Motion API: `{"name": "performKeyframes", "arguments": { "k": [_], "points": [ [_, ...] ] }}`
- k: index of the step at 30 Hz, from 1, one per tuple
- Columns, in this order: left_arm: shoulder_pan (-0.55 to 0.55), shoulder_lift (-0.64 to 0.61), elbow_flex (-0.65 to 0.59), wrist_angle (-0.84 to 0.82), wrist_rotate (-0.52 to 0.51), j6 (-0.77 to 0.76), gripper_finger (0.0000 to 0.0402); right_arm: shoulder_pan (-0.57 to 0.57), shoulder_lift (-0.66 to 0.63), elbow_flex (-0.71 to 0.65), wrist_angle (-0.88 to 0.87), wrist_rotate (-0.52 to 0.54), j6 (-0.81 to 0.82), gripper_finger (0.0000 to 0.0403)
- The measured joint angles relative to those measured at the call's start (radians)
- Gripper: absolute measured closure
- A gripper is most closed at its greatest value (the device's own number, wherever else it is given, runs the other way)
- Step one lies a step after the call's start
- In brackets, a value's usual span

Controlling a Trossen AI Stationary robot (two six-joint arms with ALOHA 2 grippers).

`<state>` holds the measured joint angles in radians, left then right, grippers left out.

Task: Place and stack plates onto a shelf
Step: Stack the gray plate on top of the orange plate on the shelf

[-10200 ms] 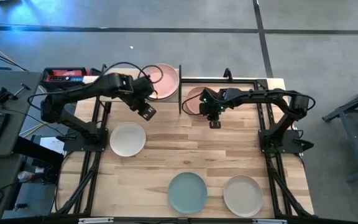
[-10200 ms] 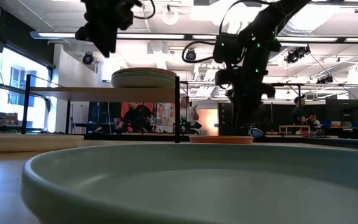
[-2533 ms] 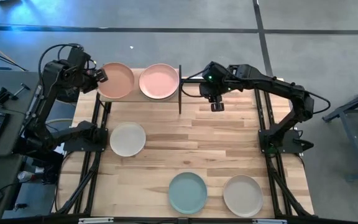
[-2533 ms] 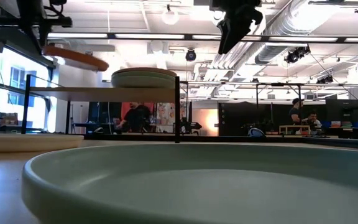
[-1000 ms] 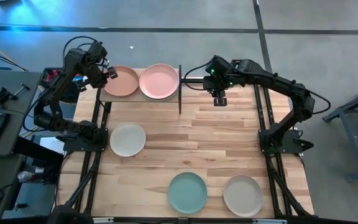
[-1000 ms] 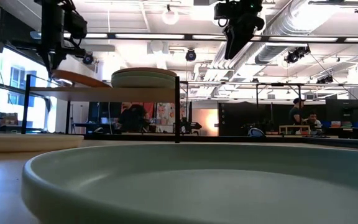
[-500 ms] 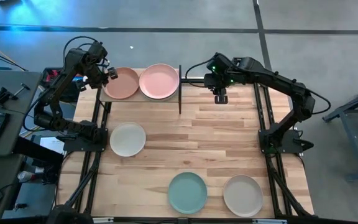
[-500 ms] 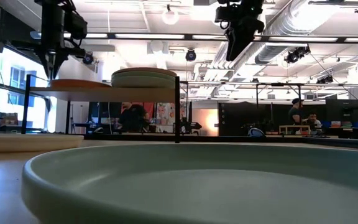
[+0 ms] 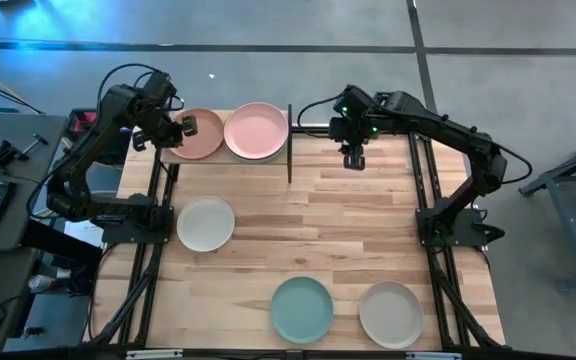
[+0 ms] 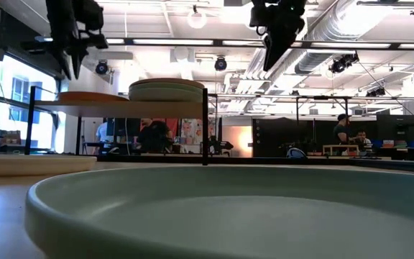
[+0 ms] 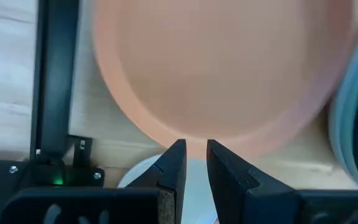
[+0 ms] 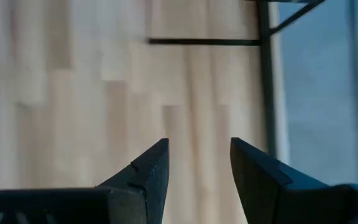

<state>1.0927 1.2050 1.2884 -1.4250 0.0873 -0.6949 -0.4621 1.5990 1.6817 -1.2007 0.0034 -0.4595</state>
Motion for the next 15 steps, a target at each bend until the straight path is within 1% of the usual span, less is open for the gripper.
{"name": "performKeyframes", "arguments": {
  "k": [4,7,12,15],
  "points": [
    [-0.110,-0.035,0.000,0.000,0.016,0.030,0.0351,0.027,0.000,0.000,-0.029,-0.086,0.175,0.0256],
    [-0.199,-0.046,0.000,0.001,0.065,0.055,0.0351,0.065,0.000,0.000,-0.054,-0.132,0.333,0.0256],
    [-0.358,-0.047,0.000,0.002,0.112,0.127,0.0351,0.167,0.000,-0.011,-0.085,-0.160,0.608,0.0256],
    [-0.451,-0.047,0.000,0.007,0.115,0.156,0.0351,0.245,0.000,-0.037,-0.082,-0.178,0.778,0.0256]
  ]
}}
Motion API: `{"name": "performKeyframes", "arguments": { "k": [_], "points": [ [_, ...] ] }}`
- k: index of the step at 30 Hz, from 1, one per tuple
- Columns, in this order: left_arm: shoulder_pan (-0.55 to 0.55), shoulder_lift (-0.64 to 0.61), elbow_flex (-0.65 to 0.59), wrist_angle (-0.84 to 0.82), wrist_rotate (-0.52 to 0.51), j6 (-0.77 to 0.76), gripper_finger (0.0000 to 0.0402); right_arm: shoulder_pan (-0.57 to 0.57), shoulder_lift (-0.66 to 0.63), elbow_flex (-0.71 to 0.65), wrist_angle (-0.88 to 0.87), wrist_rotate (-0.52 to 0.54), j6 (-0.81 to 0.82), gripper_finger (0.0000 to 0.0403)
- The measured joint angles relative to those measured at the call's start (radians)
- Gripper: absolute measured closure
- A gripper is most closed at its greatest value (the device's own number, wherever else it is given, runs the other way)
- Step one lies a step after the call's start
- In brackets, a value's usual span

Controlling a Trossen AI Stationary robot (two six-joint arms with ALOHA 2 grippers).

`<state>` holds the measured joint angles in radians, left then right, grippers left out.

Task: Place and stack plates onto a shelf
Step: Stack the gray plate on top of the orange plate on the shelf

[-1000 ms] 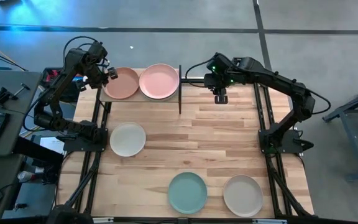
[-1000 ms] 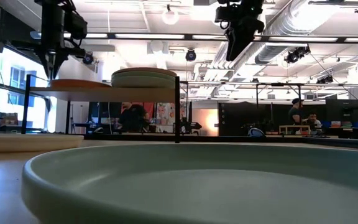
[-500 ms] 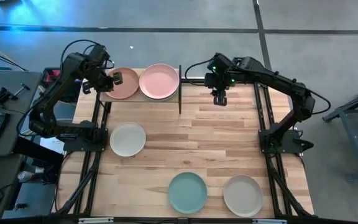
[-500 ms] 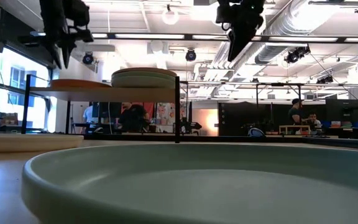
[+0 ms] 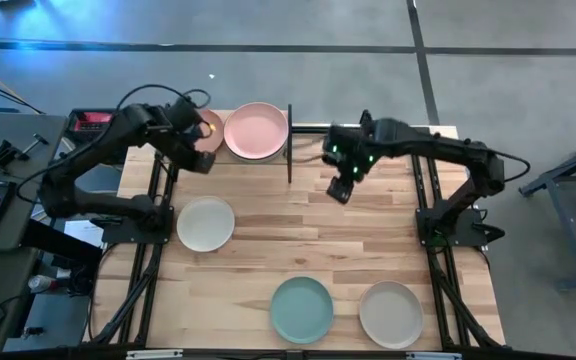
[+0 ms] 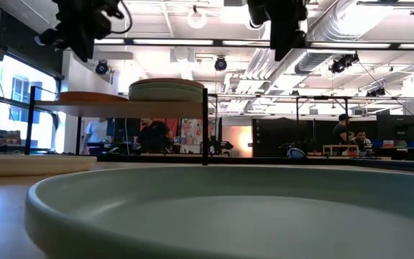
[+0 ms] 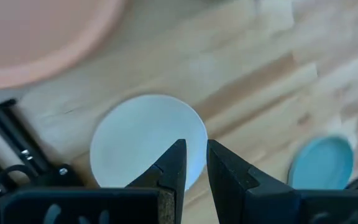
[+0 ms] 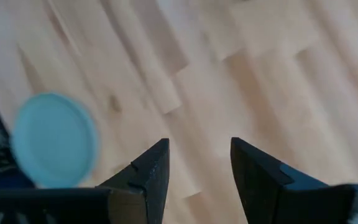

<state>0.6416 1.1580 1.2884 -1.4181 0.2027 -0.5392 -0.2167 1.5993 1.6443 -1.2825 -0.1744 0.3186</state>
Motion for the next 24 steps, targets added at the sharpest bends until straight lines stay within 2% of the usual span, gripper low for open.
{"name": "performKeyframes", "arguments": {
  "k": [6,12,19,24],
  "points": [
    [-0.160,0.000,0.000,0.015,-0.002,0.003,0.0351,0.178,0.000,-0.065,0.032,0.069,0.363,0.0256],
    [-0.287,0.000,0.000,0.093,-0.002,-0.001,0.0351,0.342,0.000,-0.149,0.070,0.069,0.709,0.0256],
    [-0.391,0.000,0.000,0.195,-0.005,-0.047,0.0351,0.513,0.005,-0.238,0.148,0.129,1.093,0.0256],
    [-0.431,0.001,0.000,0.271,-0.006,-0.062,0.0351,0.624,0.005,-0.327,0.270,0.144,1.277,0.0256]
  ]
}}
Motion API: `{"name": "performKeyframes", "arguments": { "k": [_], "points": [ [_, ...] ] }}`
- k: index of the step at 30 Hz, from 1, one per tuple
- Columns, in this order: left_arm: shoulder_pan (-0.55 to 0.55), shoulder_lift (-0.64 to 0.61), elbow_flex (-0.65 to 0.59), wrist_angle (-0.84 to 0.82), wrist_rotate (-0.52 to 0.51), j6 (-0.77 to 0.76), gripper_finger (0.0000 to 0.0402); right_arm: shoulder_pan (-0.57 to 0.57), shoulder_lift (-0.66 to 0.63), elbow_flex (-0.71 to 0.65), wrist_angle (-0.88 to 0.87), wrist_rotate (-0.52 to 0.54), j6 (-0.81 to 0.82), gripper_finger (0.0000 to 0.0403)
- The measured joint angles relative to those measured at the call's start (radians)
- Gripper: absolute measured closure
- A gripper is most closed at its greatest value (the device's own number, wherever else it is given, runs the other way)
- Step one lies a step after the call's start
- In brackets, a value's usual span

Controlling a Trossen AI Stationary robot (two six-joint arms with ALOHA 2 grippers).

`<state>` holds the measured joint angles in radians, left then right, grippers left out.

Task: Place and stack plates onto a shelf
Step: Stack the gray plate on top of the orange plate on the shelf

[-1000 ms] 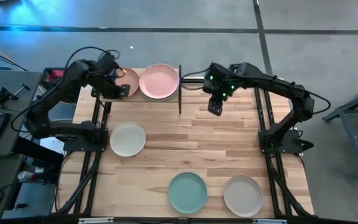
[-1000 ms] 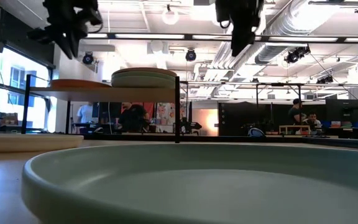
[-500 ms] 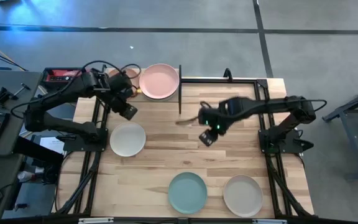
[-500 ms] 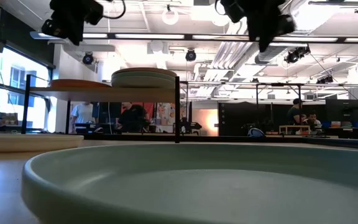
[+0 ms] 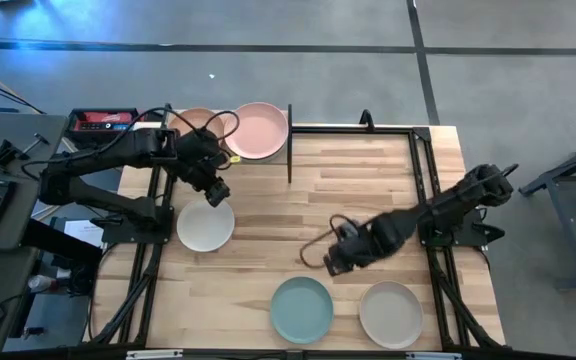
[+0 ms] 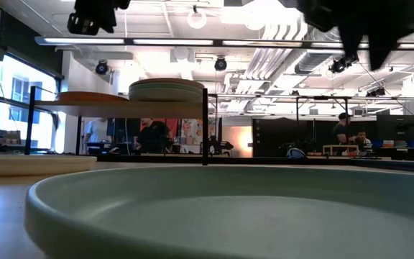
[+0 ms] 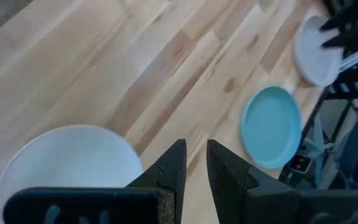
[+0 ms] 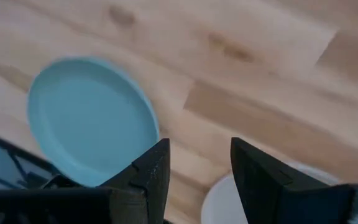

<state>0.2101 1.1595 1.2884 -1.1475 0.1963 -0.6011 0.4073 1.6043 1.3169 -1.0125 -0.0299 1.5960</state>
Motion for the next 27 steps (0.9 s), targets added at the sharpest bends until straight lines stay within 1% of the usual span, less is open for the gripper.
{"name": "performKeyframes", "arguments": {
  "k": [6,8,14,18,20,22,24,27],
  "points": [
    [-0.025,0.022,0.000,0.022,-0.007,-0.099,0.0351,0.109,0.000,-0.119,0.140,-0.009,0.150,0.0256],
    [-0.031,0.039,0.000,0.028,-0.019,-0.127,0.0351,0.143,0.000,-0.141,0.162,-0.016,0.185,0.0256],
    [-0.046,0.105,0.000,0.051,-0.035,-0.142,0.0351,0.235,0.000,-0.155,0.166,0.000,0.288,0.0256],
    [-0.064,0.156,0.000,0.051,-0.050,-0.157,0.0351,0.275,0.000,-0.155,0.126,0.042,0.273,0.0256],
    [-0.077,0.181,0.000,0.051,-0.051,-0.158,0.0351,0.290,0.000,-0.155,0.079,0.060,0.234,0.0256],
    [-0.095,0.202,0.000,0.051,-0.050,-0.171,0.0351,0.304,0.000,-0.155,0.027,0.098,0.129,0.0256],
    [-0.113,0.220,0.000,0.051,-0.050,-0.189,0.0351,0.315,0.000,-0.155,-0.012,0.130,-0.017,0.0256],
    [-0.146,0.240,0.000,0.051,-0.050,-0.207,0.0351,0.327,0.001,-0.155,-0.025,0.136,-0.272,0.0256]
  ]
}}
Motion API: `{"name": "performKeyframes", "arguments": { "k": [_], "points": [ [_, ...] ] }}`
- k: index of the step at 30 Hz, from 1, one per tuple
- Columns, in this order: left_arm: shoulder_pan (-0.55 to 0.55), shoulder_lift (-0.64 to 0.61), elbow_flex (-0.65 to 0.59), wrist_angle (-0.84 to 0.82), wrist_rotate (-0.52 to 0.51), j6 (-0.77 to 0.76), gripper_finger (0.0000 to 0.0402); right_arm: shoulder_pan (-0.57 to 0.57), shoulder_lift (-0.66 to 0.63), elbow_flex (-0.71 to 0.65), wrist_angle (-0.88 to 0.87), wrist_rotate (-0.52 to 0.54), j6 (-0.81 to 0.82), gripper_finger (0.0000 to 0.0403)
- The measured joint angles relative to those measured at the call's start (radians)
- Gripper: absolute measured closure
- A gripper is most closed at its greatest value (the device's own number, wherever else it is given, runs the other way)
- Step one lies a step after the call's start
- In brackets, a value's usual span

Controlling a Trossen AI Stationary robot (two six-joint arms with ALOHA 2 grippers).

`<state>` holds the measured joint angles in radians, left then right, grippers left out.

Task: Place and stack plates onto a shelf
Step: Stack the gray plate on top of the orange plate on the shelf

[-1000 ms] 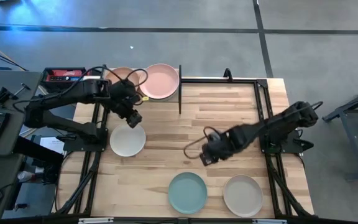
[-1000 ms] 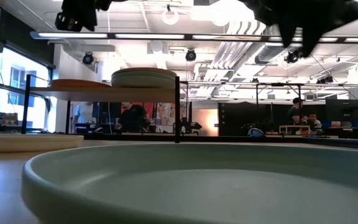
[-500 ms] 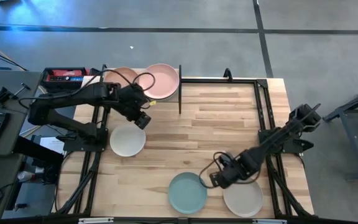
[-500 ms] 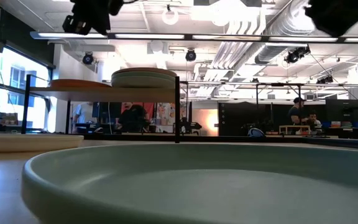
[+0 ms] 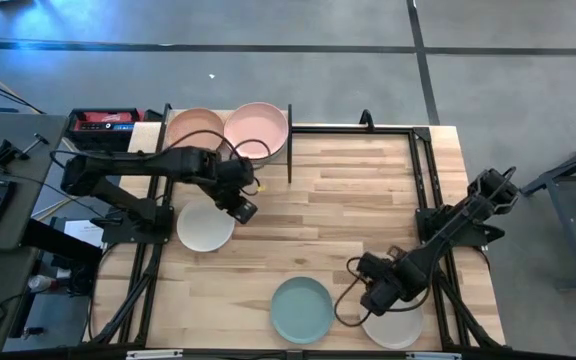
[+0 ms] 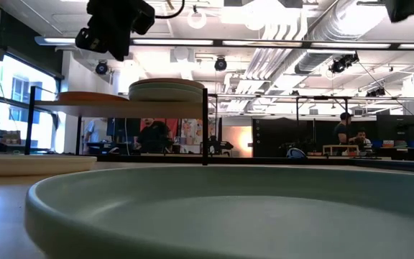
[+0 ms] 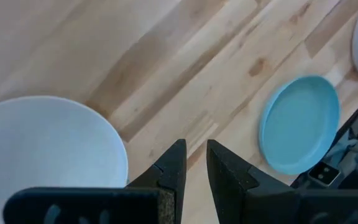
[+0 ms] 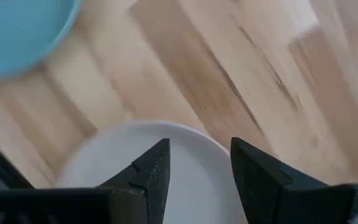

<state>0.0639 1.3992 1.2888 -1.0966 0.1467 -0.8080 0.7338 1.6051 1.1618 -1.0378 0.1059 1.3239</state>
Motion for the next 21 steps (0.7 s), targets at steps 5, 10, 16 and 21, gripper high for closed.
{"name": "performKeyframes", "arguments": {
  "k": [5,10,16,21],
  "points": [
    [-0.059,0.014,0.000,0.002,0.000,-0.028,0.0351,0.009,0.009,0.000,0.030,-0.006,-0.287,0.0256],
    [-0.110,0.014,0.000,0.005,0.000,-0.076,0.0351,0.023,0.052,0.000,0.071,-0.027,-0.448,0.0256],
    [-0.161,0.013,0.000,0.010,-0.001,-0.089,0.0351,0.033,0.097,0.000,0.080,0.023,-0.601,0.0256],
    [-0.187,0.013,0.000,0.030,-0.004,-0.099,0.0351,0.033,0.138,0.000,0.119,-0.002,-0.727,0.0256]
  ]
}}
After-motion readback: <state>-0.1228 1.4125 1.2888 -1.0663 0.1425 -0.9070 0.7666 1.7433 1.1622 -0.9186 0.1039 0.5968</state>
